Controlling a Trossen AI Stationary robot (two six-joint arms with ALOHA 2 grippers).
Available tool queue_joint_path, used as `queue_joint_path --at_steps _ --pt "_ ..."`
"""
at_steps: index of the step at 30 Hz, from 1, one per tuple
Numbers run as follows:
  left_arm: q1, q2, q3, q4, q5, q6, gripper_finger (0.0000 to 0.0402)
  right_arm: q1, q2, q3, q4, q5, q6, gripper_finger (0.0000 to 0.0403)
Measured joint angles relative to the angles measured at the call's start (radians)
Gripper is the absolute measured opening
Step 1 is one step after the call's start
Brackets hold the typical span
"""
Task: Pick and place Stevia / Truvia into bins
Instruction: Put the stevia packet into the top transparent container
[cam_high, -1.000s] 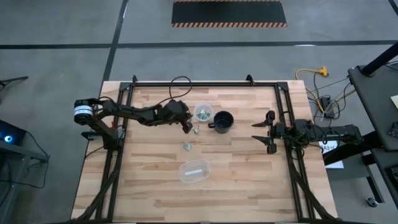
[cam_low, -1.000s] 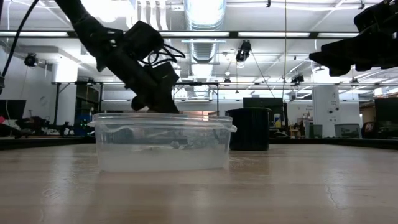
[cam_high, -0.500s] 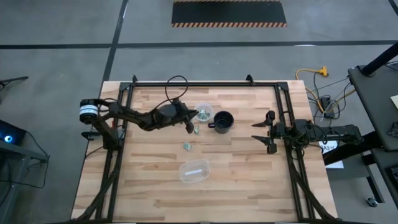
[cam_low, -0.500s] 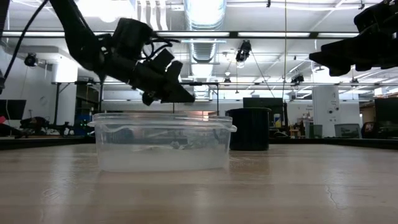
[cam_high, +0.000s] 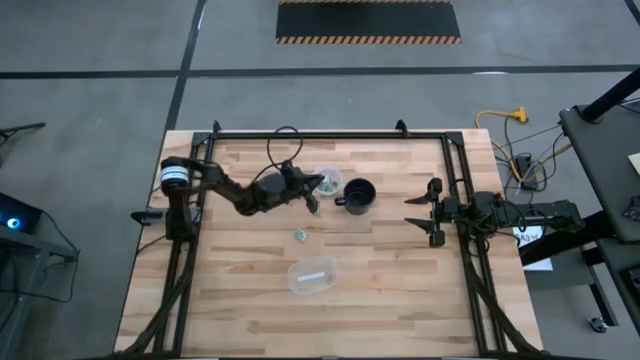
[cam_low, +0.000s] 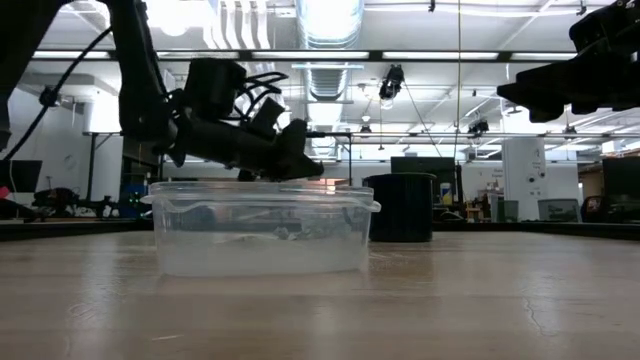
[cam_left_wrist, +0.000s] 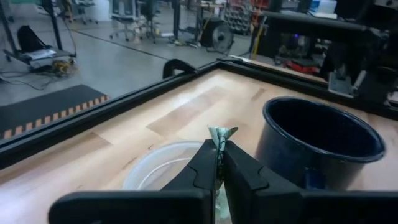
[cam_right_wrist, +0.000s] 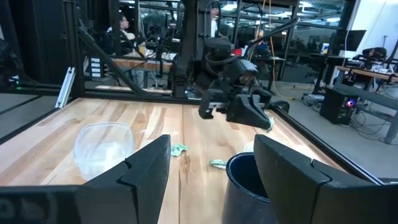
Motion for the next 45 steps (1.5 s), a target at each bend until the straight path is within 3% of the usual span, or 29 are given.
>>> queue_joint_path --at_steps 11,19,45 --pt "-0.010 0.126 0.000 0.250 -0.030 -0.002 0.0000 0.000 0.000 0.000 0.000 0.000 0.000 0.0221" --pt "-0.040 0.215 -0.001 0.422 -0.132 -0.002 0.0000 0.000 0.000 0.000 0.000 0.000 0.000 0.0221" --pt "-0.040 0.239 0.026 0.384 -0.121 -0.024 0.0015 0.000 0.000 0.000 0.000 0.000 0.000 0.0221"
